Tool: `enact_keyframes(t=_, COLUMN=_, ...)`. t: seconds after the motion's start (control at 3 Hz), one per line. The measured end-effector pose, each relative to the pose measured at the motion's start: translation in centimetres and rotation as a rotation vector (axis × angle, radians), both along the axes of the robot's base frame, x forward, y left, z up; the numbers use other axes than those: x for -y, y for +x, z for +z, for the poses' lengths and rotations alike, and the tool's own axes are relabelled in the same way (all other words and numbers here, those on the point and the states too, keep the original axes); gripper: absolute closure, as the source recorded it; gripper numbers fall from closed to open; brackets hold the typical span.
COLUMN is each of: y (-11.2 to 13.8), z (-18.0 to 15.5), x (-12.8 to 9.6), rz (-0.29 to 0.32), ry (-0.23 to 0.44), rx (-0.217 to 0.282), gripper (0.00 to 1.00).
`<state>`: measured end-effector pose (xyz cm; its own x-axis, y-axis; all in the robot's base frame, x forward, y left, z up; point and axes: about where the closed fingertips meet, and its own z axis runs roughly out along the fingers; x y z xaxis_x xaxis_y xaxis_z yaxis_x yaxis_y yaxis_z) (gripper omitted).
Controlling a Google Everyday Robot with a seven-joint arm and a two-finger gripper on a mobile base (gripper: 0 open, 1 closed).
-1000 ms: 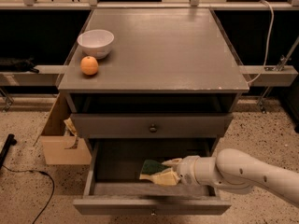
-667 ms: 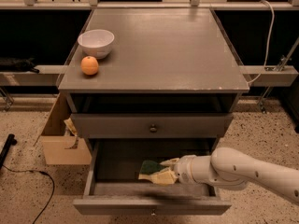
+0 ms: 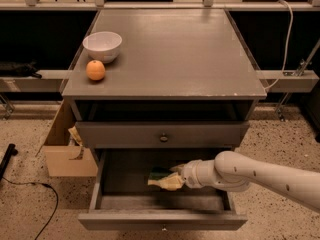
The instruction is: Place sponge into middle drawer
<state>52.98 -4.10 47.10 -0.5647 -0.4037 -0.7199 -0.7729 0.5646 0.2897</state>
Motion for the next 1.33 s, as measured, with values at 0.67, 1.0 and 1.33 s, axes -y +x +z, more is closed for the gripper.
enact_keyframes(t=0.67, y=0.2, z=-2.9, x=-0.9, rz=0.024, ry=-0.058, rx=-0.056, gripper=1.00)
enact_keyframes(t=1.0, y=0.1, z=-2.9, x=-0.9, rz=0.023, ry=-0.057, rx=-0.047, gripper=1.00)
enact_keyframes(t=1.33, y=-0.1, z=-2.5, x=-0.7, rz=0.008, ry=-0.039, rx=0.032, gripper=1.00)
